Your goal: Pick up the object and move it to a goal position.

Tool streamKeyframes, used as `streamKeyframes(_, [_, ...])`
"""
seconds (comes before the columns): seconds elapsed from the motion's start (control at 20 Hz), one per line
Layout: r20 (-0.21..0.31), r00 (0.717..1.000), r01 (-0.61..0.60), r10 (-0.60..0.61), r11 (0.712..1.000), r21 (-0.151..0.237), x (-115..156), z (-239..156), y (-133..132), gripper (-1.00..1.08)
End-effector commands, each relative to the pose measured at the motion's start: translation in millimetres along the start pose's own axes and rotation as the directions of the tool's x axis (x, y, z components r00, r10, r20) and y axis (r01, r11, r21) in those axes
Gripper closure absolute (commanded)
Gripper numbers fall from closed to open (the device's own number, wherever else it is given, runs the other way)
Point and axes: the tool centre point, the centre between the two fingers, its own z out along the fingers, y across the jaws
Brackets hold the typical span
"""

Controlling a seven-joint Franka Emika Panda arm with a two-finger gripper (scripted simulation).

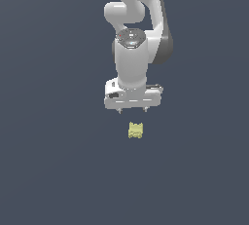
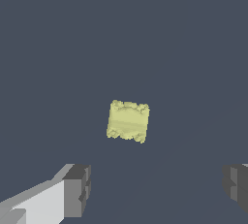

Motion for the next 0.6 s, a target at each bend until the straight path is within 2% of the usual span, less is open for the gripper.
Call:
streamKeyframes(0.0, [0.001,1.0,0.018,-0.018,1.0,-0.001,0.2,1.4,-0.2,-0.92])
streamKeyframes(0.3, [0.006,0.995,0.101,-0.101,0.995,-0.007,1.1,7.3,-0.6,-0.92])
streamKeyframes(0.55, [0.013,0.978,0.207,-0.207,0.978,-0.013,2.3,14.8,-1.3,-0.92])
